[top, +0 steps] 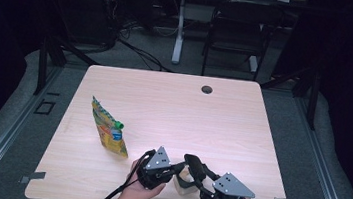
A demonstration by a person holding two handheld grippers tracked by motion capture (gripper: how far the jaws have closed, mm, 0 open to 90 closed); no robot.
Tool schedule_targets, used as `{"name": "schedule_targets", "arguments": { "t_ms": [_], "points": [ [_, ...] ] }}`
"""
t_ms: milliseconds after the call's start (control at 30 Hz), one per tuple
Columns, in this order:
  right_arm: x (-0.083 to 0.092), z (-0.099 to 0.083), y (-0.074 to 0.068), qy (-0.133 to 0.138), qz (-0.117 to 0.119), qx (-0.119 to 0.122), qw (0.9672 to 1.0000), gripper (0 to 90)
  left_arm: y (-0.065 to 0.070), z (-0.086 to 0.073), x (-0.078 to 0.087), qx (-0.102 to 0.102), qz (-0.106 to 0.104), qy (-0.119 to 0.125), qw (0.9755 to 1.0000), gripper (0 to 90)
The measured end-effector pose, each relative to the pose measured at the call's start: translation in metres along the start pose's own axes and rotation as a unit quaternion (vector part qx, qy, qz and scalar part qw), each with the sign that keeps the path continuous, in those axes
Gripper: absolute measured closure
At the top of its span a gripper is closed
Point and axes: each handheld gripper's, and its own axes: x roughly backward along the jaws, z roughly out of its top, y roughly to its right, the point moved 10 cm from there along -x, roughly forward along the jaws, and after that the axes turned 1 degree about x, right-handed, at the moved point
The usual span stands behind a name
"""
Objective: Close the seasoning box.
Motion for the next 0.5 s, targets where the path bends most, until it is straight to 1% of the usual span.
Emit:
{"name": "schedule_targets", "arguments": {
  "t_ms": [133, 200, 333, 500],
  "points": [
    [0.002, 0.001, 0.001, 0.002, 0.003, -0.005, 1.0000, 58.7, 0.001, 0.000, -0.002, -0.002, -0.001, 0.001, 1.0000, 90.0],
    [0.002, 0.002, 0.001, 0.008, 0.002, -0.010, 0.9999, 58.8, 0.001, 0.000, -0.002, -0.005, 0.001, -0.001, 1.0000, 90.0],
    [0.006, 0.003, 0.004, 0.009, -0.004, -0.010, 0.9999, 60.2, 0.002, -0.001, -0.002, -0.014, 0.002, 0.001, 0.9999, 90.0],
    [0.011, 0.006, 0.013, 0.020, -0.018, -0.027, 0.9993, 61.5, 0.002, -0.002, -0.001, -0.012, 0.001, 0.001, 0.9999, 90.0]
  ]
}}
